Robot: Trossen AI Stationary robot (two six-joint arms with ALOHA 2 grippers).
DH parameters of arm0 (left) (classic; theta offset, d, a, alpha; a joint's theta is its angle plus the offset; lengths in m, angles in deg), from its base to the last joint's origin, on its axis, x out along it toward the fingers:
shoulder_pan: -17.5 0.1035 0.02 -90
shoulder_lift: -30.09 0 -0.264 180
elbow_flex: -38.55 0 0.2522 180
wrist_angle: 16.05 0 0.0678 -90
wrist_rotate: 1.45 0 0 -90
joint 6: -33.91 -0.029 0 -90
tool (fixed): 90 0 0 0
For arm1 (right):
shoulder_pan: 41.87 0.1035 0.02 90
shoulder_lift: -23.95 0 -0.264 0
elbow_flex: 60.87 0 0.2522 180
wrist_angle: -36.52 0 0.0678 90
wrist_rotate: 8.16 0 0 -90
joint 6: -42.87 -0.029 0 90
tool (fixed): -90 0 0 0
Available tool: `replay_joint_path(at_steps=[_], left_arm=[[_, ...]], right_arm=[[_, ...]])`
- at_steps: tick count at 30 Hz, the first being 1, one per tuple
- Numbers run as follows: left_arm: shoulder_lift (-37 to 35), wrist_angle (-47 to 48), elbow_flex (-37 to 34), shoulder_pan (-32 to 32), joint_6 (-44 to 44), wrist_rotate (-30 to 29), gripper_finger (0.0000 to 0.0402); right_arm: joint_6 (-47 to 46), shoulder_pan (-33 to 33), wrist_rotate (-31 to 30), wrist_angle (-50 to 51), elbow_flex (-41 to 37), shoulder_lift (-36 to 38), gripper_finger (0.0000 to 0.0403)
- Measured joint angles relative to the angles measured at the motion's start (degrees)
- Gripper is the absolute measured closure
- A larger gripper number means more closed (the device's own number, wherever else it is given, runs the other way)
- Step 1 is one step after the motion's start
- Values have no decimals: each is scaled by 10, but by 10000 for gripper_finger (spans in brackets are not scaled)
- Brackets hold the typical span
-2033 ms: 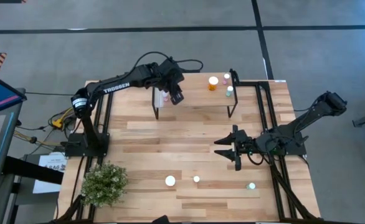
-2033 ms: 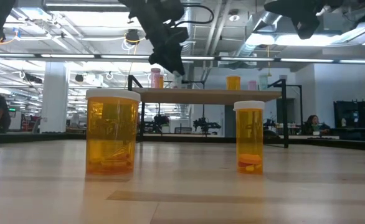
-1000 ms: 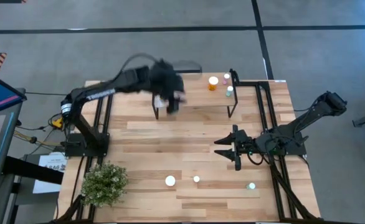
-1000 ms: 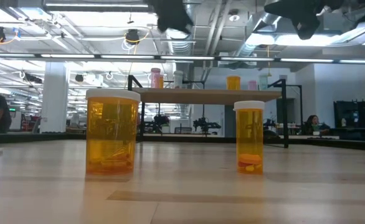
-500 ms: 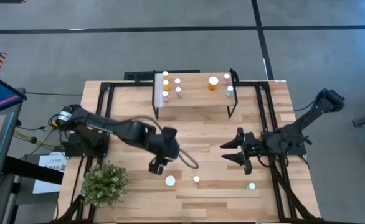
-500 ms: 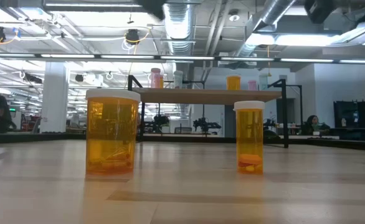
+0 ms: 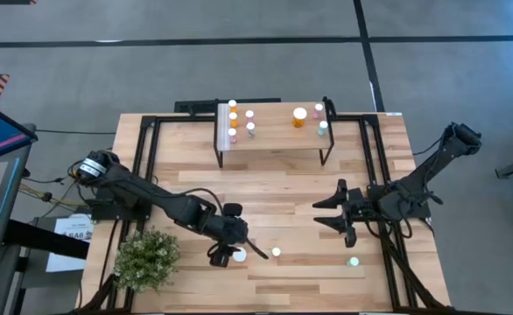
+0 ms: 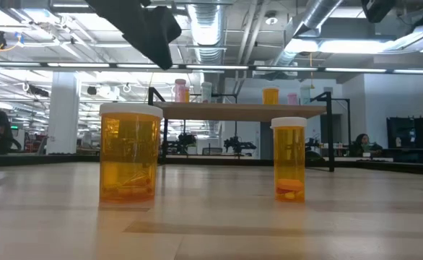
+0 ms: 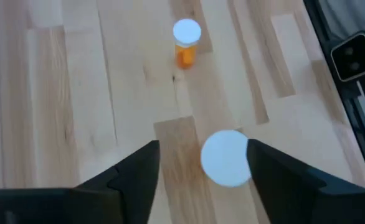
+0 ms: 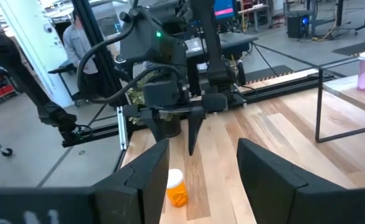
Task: Pick and place medicine bottles onto shelf by color
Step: Put the large orange pill bottle on the shelf
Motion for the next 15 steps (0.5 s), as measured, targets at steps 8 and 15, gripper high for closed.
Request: replay_joint_path(at_steps=[8, 15], left_arm=[[0, -67, -55, -17, 20, -12, 82], [0, -110, -75, -40, 26, -16, 66]], right_arm=[[0, 0, 0, 1, 0, -1, 194], [0, 0, 0, 2, 0, -1, 196]])
